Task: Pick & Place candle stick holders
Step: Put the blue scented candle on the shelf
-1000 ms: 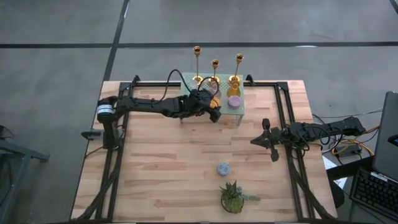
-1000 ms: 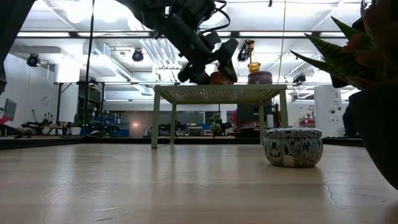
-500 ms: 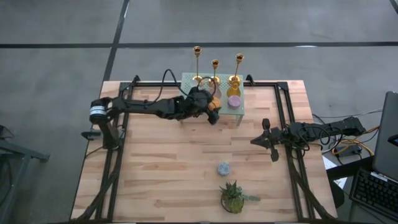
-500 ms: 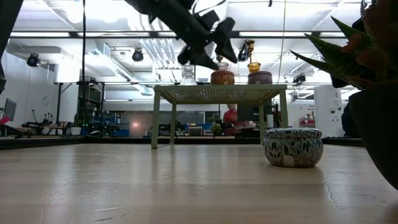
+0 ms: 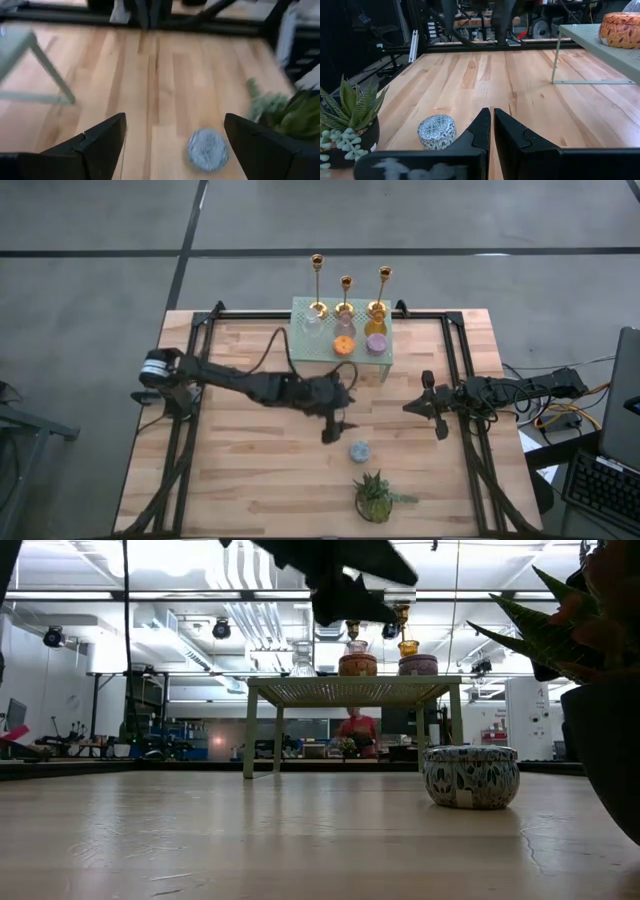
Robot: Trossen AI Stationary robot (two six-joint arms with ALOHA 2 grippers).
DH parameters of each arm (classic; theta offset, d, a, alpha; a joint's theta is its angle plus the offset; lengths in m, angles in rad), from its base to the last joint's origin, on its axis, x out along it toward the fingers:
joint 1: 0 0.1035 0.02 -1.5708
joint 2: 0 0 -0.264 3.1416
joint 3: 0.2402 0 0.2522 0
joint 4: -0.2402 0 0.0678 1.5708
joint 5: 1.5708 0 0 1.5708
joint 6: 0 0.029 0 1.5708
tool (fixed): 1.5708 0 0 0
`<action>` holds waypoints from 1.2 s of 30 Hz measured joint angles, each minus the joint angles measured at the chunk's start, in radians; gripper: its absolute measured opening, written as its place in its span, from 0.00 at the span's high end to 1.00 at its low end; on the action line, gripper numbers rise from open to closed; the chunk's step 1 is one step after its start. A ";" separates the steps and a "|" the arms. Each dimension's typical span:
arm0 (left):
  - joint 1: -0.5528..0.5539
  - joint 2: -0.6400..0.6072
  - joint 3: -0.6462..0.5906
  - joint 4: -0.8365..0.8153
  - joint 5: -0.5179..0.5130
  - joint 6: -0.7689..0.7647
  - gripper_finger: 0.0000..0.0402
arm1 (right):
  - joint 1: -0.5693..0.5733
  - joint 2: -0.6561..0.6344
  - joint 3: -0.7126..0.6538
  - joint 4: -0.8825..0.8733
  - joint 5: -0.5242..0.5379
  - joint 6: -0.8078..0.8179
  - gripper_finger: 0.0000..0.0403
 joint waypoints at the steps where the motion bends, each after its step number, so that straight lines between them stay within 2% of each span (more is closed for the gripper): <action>1: -0.019 0.002 -0.017 0.006 -0.031 -0.003 0.15 | 0.000 0.000 0.000 -0.001 0.000 0.000 0.96; 5: -0.083 0.035 -0.092 0.096 -0.159 0.004 0.15 | 0.000 0.001 0.000 -0.001 0.000 0.000 0.96; 8: -0.107 0.075 -0.137 0.210 -0.153 0.007 0.15 | 0.000 0.000 0.000 -0.002 -0.001 0.000 0.96; 15: -0.116 0.192 -0.151 0.319 -0.150 -0.027 0.15 | 0.000 0.017 0.000 -0.003 0.000 0.000 0.96; 19: -0.119 0.257 -0.151 0.413 -0.091 -0.029 0.15 | 0.000 0.026 0.001 -0.002 -0.001 0.000 0.96; 23: -0.135 0.312 -0.146 0.435 -0.085 -0.032 0.15 | 0.000 0.033 0.001 -0.001 -0.001 0.000 0.96; 28: -0.149 0.389 -0.134 0.544 -0.079 -0.033 0.15 | 0.000 0.033 0.001 -0.001 0.000 0.000 0.96; 36: -0.148 0.460 -0.096 0.569 -0.086 -0.043 0.15 | 0.000 0.033 0.001 -0.002 -0.001 0.000 0.96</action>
